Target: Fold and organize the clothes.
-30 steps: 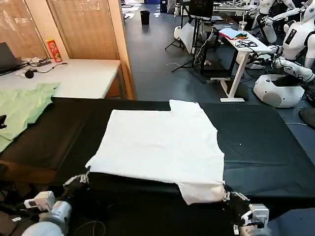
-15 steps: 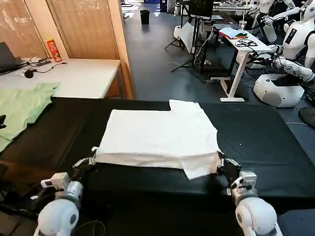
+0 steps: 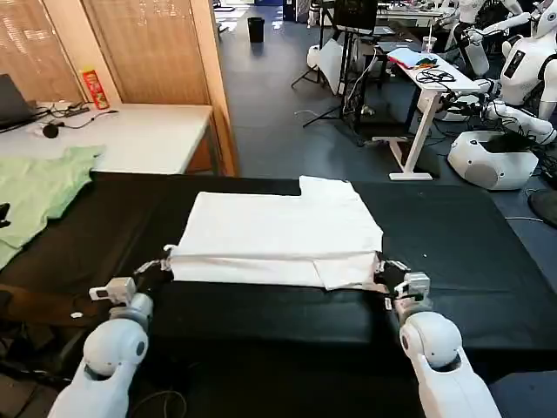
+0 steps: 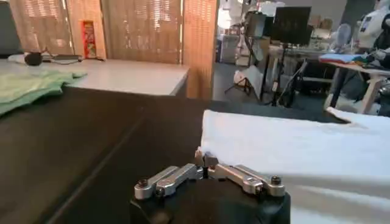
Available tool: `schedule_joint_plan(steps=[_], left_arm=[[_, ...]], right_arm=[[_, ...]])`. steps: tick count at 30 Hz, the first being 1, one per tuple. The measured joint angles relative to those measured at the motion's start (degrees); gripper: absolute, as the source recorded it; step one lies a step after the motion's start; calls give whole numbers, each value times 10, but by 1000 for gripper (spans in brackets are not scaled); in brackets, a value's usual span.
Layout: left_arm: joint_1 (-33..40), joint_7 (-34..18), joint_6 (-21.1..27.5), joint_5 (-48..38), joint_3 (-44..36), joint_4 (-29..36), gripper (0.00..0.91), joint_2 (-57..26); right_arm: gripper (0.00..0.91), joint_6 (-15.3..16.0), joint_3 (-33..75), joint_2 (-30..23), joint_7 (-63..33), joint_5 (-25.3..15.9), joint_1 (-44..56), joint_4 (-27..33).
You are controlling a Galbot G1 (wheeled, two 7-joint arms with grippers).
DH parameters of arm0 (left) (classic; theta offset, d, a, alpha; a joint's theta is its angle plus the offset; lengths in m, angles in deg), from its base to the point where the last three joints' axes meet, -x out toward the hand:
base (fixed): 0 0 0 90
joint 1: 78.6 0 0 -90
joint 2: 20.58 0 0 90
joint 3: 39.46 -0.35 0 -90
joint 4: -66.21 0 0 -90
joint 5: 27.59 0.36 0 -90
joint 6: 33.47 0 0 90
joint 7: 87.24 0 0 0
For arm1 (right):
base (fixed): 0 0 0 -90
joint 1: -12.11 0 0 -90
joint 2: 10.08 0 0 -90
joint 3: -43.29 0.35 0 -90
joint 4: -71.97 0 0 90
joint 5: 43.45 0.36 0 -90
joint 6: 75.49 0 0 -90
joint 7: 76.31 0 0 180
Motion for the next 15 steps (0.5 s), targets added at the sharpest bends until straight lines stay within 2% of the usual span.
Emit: schedule_joint_plan(steps=[4,9,15], left_arm=[[15,2,3,9,-4,-10,878,9],[15,6,3,18,-6,-11,878,13],[-2,9,5,19,3,1,878,9]], right_arm=[[878,17,7,8,1,10,9,-14],[878,48,23,30,-4,33,50,-72],[878,54,39,40,-4,30,109,-139]])
